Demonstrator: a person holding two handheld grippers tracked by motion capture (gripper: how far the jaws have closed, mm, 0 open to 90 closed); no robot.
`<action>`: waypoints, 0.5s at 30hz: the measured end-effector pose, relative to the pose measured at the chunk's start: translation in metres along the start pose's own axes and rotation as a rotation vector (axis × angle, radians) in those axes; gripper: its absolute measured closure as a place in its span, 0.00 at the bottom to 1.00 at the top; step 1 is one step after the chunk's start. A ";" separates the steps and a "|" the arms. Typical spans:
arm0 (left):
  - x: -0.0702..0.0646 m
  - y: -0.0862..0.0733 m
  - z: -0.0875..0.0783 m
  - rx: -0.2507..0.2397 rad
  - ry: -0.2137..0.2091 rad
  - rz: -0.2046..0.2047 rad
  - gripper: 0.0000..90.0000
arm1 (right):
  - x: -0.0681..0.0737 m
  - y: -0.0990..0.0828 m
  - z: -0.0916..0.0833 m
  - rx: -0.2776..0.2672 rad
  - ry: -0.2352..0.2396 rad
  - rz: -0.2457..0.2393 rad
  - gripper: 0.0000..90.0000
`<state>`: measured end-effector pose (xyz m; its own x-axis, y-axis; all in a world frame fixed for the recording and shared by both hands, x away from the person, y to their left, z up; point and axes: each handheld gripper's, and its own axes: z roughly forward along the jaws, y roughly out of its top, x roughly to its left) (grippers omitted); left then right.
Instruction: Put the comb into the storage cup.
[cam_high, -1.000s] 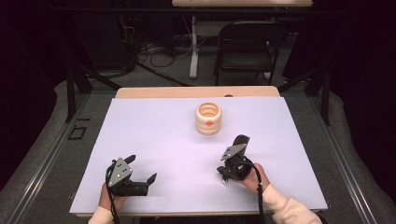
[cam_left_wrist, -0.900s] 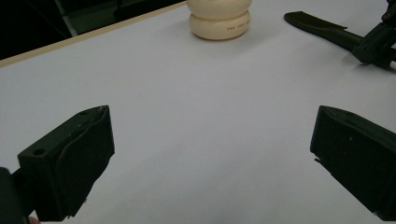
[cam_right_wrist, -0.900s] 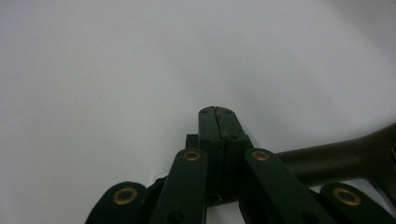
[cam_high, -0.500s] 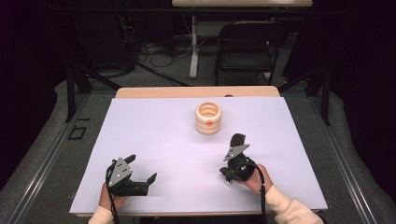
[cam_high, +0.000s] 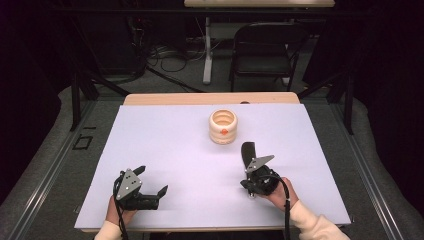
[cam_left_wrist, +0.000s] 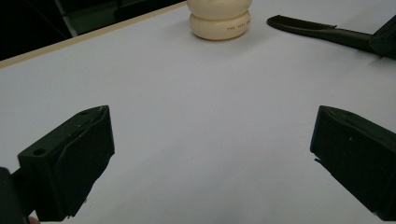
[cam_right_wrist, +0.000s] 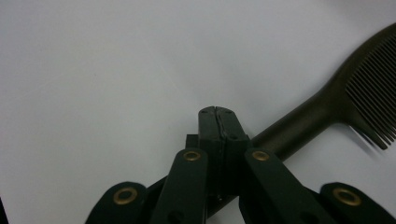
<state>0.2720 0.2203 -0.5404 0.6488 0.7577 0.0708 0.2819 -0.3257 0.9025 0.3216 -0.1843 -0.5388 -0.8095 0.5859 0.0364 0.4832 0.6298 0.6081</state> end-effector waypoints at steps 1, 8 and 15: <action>0.000 0.000 0.000 0.000 0.000 0.000 0.00 | 0.000 -0.001 -0.001 0.000 -0.004 0.001 1.00; 0.000 0.000 0.000 0.002 0.000 0.002 0.00 | -0.003 -0.005 -0.006 0.000 -0.010 0.014 1.00; 0.000 0.000 0.000 0.003 0.000 0.007 0.00 | -0.006 -0.009 -0.010 0.003 -0.020 0.025 1.00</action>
<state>0.2719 0.2200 -0.5401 0.6507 0.7555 0.0770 0.2793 -0.3324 0.9008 0.3190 -0.1981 -0.5366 -0.7905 0.6115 0.0353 0.5041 0.6168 0.6045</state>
